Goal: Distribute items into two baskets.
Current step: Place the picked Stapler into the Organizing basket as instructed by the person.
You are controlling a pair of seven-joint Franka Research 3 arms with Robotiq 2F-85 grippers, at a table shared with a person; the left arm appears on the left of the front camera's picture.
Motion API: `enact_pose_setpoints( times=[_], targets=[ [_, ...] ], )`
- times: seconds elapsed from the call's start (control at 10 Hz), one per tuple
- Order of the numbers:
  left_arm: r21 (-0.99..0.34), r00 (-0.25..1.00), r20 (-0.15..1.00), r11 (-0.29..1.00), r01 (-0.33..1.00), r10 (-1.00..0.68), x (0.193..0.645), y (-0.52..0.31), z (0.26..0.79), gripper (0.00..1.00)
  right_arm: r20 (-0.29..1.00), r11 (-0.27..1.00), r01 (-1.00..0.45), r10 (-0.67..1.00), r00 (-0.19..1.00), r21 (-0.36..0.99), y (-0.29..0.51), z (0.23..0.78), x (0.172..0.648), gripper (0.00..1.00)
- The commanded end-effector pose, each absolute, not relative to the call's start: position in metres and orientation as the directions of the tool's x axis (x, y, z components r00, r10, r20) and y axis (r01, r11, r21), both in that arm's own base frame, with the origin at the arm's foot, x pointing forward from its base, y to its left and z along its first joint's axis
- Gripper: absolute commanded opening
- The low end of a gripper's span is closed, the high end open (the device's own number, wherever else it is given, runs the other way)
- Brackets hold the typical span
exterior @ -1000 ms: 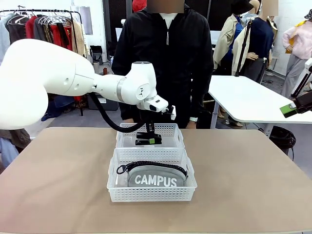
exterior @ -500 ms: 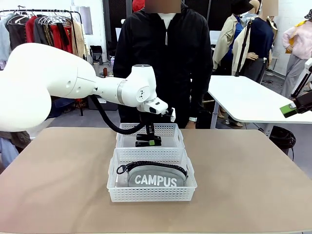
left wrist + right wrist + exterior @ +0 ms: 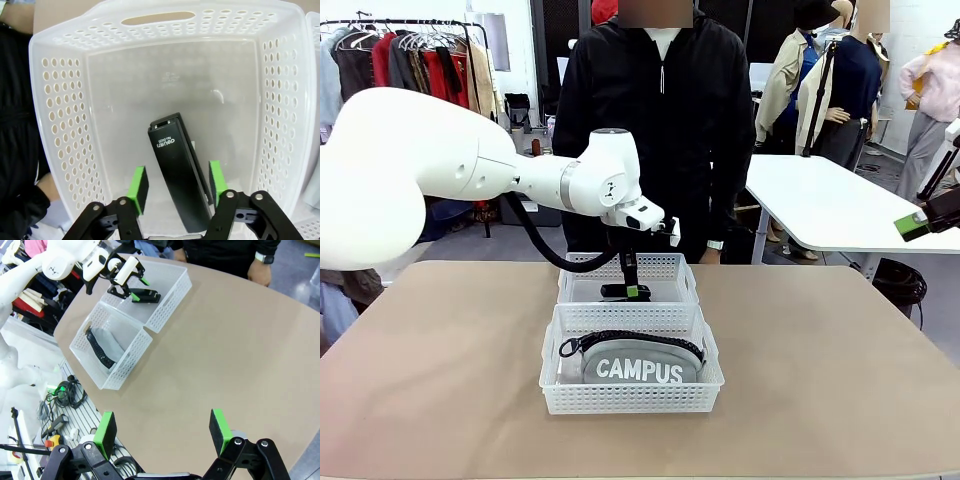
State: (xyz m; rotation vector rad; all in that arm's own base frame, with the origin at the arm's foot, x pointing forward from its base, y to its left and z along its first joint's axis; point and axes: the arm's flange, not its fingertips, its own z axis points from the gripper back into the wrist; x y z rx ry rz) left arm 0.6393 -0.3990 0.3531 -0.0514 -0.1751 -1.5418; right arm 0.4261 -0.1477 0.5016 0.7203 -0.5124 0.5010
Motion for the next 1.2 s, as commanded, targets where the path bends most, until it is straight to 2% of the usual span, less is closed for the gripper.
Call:
enact_pose_setpoints(
  times=[0.0, 0.4, 1.1],
  targets=[
    [0.11, 0.015, 0.123, 0.029, 0.994, -0.992, 0.643, -0.394, 0.36, 1.0, 0.599, 0.654, -0.589, 0.25, 0.761, 0.475, -0.147, 0.503, 0.427, 0.98],
    [0.11, 0.05, 0.094, 0.06, 0.992, -0.994, 0.631, -0.383, 0.389, 1.0, 0.599, 0.654, -0.589, 0.25, 0.761, 0.475, -0.147, 0.503, 0.427, 0.98],
    [0.1, 0.038, 0.129, 0.051, 0.994, -0.991, 0.636, -0.386, 0.394, 1.0, 0.599, 0.654, -0.589, 0.25, 0.761, 0.475, -0.147, 0.503, 0.427, 0.98]
  ],
)
